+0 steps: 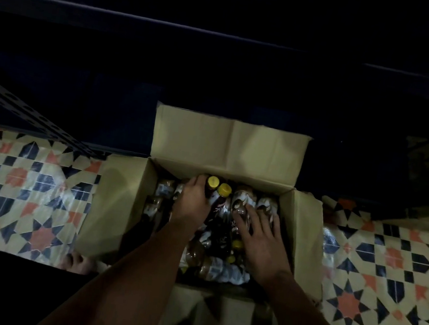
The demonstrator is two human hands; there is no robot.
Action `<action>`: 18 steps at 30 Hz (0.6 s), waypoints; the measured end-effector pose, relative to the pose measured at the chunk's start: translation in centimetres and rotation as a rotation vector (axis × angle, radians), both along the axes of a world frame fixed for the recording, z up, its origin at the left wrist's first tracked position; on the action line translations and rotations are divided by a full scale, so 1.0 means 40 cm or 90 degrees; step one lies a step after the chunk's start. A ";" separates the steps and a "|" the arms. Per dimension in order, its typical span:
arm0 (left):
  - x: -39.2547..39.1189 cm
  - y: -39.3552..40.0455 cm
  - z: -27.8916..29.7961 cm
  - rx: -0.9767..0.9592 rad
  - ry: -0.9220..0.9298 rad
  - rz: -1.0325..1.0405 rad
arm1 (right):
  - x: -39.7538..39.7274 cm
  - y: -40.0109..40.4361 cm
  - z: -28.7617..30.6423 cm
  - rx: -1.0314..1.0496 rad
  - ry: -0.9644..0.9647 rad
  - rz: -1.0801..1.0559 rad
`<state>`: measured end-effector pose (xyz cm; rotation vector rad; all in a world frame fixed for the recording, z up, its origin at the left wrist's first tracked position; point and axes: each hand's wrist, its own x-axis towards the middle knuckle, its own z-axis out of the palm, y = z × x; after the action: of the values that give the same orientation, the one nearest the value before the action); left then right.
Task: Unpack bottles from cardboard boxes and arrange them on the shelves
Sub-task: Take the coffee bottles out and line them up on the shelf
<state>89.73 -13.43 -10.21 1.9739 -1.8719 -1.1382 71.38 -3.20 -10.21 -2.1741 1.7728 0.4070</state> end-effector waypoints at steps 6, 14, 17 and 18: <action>-0.021 -0.012 -0.021 0.041 0.021 0.035 | 0.013 -0.023 0.017 0.002 -0.039 0.001; 0.013 0.016 -0.016 -0.018 0.139 0.105 | 0.000 -0.017 0.004 -0.081 -0.230 -0.081; 0.062 0.051 0.009 -0.071 0.259 0.173 | 0.034 -0.056 0.042 -0.084 -0.488 -0.328; 0.068 0.059 0.022 -0.088 0.283 0.190 | 0.046 -0.070 0.057 -0.088 -0.549 -0.417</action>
<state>92.43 -11.08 -9.32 1.6787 -1.3444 -1.1983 73.22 -5.98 -7.92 -1.3379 1.8174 -0.7101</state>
